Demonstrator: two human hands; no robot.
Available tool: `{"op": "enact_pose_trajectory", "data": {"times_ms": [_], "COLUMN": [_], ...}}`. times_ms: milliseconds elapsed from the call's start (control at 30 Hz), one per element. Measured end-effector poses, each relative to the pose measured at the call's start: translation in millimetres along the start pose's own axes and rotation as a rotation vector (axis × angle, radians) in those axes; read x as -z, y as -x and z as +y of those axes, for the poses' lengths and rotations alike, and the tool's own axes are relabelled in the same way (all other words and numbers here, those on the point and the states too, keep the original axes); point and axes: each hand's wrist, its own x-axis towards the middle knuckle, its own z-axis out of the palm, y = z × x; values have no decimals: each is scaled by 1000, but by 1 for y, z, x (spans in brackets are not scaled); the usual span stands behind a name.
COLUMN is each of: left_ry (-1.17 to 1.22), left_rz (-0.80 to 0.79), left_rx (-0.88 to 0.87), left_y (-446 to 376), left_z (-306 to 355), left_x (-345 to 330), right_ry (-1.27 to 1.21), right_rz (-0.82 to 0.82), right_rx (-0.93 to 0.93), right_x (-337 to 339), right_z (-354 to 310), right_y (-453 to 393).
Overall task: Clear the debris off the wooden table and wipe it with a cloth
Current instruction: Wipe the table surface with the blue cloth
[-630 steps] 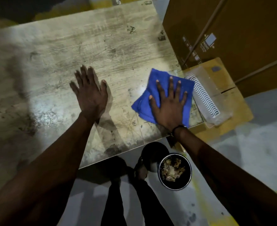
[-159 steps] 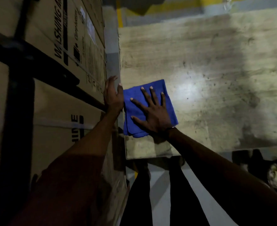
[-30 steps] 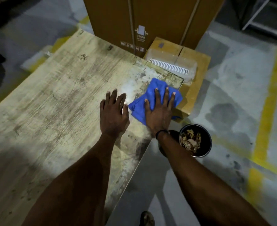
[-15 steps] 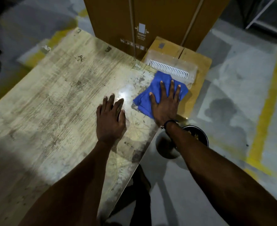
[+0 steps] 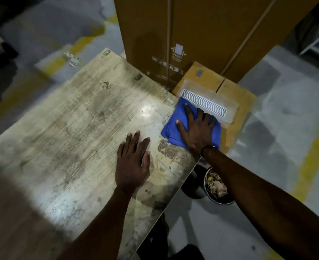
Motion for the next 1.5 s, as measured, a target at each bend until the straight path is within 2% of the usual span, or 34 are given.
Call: {"op": "enact_pose_trajectory", "data": {"times_ms": [200, 433, 633, 800, 900, 1067, 1200, 1333, 1500], "left_ry": [16, 15, -17, -93, -123, -167, -128, -130, -170], "left_rz": [28, 1, 82, 210, 265, 294, 326, 326, 316], "left_rx": [19, 60, 331, 549, 703, 723, 737, 760, 775], "left_y": [0, -2, -55, -147, -166, -167, -170, -173, -173], "left_z": [2, 6, -7, -71, -100, -97, -96, -95, -95], "left_x": [-1, 0, -1, 12, 19, 20, 24, 24, 23], "right_ry": [-10, 20, 55, 3, 23, 43, 78, 95, 25], "right_rz": [-86, -58, -95, -146, -130, -103, -131, -82, -100], "right_rx": [224, 273, 318, 437, 486, 562, 518, 504, 523], "right_x": [0, 6, 12, -2, -11, -5, -5, -14, -26], "right_z": [-28, 2, -15, -82, -111, -88, -78, -118, -199], "right_y": [-43, -17, -36, -105, -132, -124, -115, -140, -201]}}
